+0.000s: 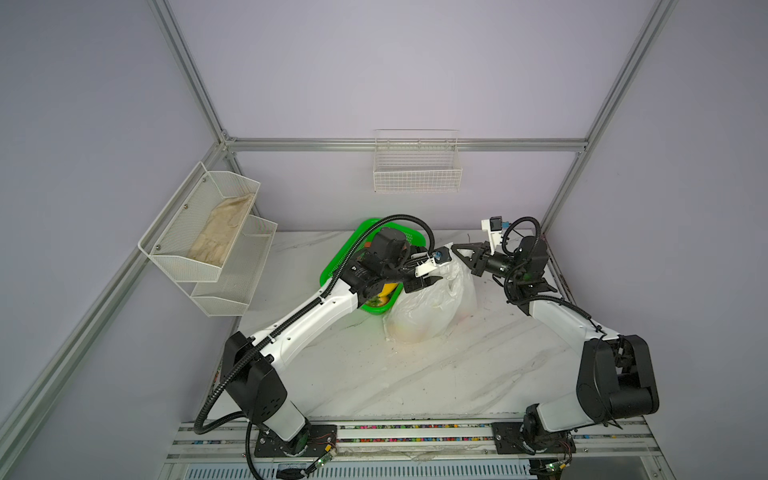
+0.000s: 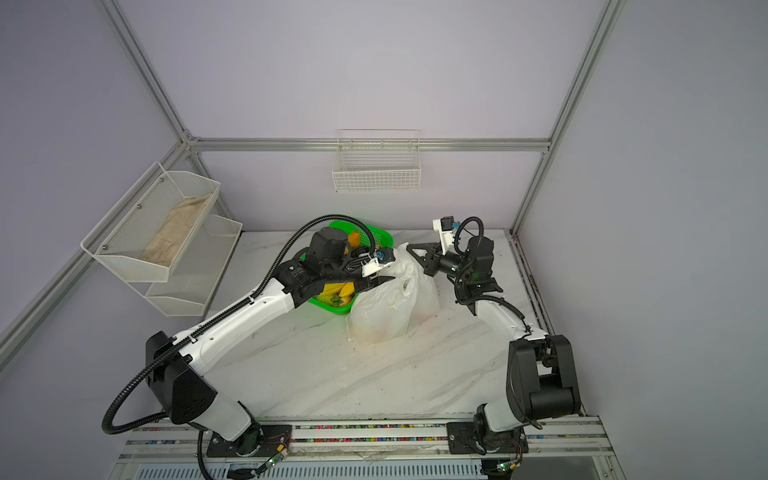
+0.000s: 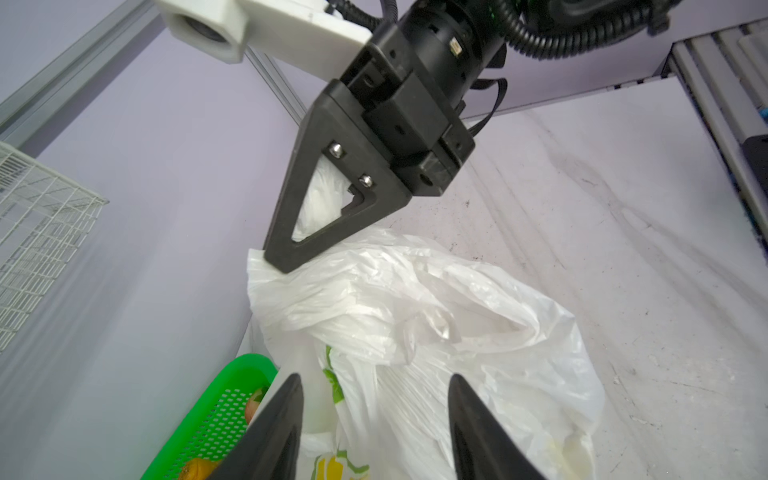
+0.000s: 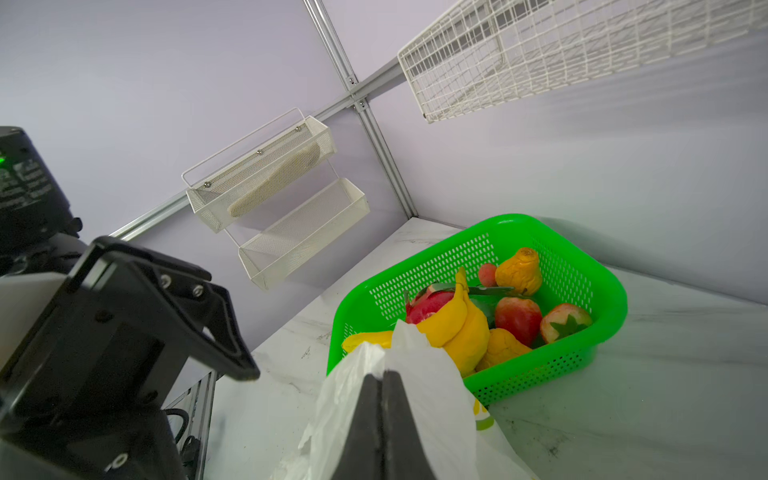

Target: Place the fake fruits into the plastic bag and tie a complex knot

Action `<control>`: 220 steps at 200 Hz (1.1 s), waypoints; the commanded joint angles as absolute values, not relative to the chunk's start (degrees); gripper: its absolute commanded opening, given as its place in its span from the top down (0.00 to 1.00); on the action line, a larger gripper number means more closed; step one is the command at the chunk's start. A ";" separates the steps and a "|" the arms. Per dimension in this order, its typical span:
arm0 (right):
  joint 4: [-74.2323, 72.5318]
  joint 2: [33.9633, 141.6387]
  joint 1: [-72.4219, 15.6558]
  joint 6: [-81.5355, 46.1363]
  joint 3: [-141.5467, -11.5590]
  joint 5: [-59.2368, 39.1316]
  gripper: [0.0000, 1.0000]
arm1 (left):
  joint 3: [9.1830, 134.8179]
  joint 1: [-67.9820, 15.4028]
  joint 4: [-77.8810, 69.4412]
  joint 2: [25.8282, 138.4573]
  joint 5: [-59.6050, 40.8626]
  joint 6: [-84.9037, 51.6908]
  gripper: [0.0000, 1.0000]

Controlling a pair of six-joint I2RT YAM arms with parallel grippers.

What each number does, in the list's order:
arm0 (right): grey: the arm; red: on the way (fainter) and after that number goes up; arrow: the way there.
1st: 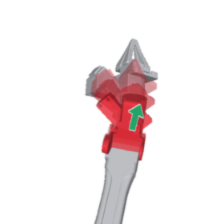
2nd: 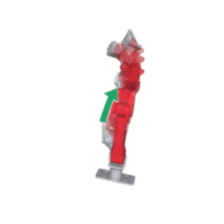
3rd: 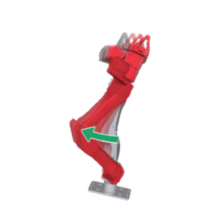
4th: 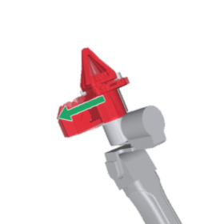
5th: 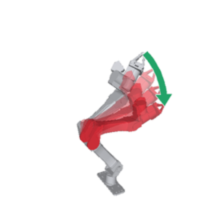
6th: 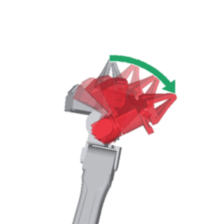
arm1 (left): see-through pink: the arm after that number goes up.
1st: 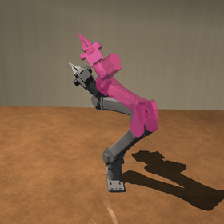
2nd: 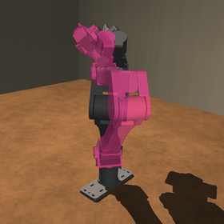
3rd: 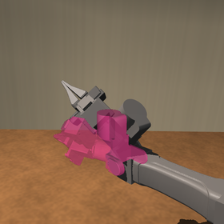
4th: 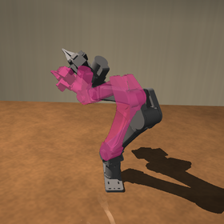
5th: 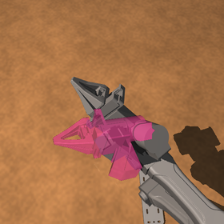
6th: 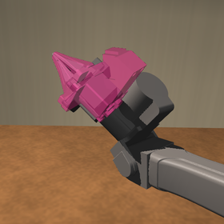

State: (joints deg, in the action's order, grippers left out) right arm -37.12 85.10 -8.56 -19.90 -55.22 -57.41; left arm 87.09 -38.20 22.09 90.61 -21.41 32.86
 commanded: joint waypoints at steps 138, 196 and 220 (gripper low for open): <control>-49.77 84.36 -8.94 -22.51 -52.16 -55.33 1.00 | 102.90 -32.25 12.07 105.17 -49.40 -5.15 0.34; -49.13 83.64 -9.46 -22.59 -52.22 -54.03 1.00 | 104.69 -33.30 12.71 108.14 -47.19 -6.77 0.40; -49.22 83.24 -9.78 -22.85 -51.96 -53.47 1.00 | 105.27 -33.66 12.73 108.94 -45.74 -6.76 0.42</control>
State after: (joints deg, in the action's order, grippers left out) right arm -47.37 85.08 -9.21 -22.83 -52.51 -54.48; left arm 98.06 -33.04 14.26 108.81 -46.59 -5.08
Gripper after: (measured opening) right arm 0.049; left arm 0.588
